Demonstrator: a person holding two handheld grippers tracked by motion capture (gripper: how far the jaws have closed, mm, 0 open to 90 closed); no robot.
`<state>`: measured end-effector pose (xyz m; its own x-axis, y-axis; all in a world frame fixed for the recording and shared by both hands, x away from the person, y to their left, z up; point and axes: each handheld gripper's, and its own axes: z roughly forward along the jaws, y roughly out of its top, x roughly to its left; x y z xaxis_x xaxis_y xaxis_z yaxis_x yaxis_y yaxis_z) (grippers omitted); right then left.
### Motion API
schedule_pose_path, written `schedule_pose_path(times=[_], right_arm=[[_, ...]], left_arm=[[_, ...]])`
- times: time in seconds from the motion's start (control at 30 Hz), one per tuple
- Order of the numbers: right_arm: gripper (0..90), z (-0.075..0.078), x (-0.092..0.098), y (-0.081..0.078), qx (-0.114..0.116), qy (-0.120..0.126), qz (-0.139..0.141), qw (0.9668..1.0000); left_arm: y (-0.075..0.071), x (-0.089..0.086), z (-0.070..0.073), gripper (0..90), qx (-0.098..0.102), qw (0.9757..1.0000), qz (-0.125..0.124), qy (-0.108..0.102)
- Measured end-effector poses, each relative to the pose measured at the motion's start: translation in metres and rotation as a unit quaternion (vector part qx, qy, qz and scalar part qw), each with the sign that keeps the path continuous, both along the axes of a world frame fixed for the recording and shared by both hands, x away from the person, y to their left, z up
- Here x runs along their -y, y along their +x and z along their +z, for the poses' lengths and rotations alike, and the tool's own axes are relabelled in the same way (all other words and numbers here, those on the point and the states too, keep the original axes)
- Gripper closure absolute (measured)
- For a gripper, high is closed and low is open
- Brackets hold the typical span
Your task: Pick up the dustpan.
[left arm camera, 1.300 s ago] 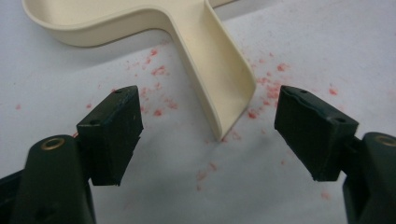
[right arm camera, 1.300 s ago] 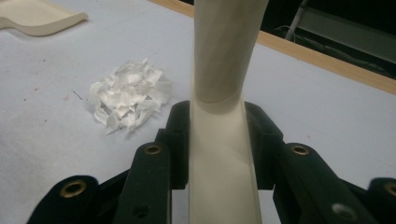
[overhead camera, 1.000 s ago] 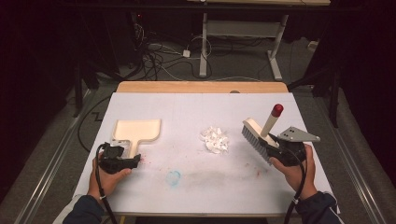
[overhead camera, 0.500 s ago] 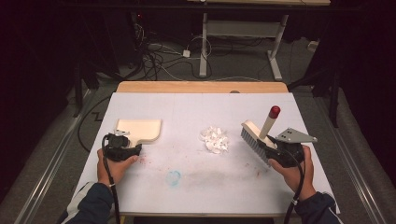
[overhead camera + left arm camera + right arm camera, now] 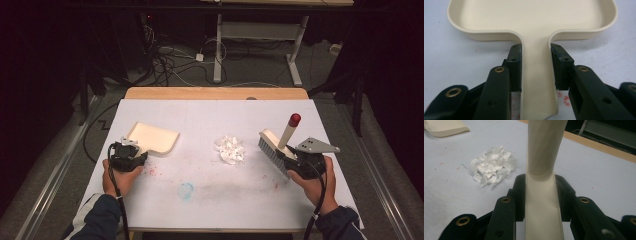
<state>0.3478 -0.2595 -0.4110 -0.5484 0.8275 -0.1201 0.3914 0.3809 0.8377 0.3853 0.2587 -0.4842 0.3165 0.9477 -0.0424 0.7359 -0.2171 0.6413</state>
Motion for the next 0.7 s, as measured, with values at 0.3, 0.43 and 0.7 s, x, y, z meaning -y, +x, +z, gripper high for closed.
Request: schedule_pose_path(times=[0.3,0.43,0.7], right_arm=[[67.7,-0.001,0.001,0.001,0.002,-0.004,0.003,1.0000],[67.7,-0.002,0.002,0.001,0.002,-0.004,0.002,1.0000],[67.7,-0.002,0.004,0.007,0.002,0.003,-0.009,1.0000]], left_arm=[[-0.013,0.009,0.017,64.1,0.000,0.9984,-0.055,-0.005],[-0.026,0.021,0.023,64.1,-0.003,0.9948,-0.101,0.008],[-0.043,0.050,0.030,64.1,-0.009,0.9840,-0.176,0.027]])
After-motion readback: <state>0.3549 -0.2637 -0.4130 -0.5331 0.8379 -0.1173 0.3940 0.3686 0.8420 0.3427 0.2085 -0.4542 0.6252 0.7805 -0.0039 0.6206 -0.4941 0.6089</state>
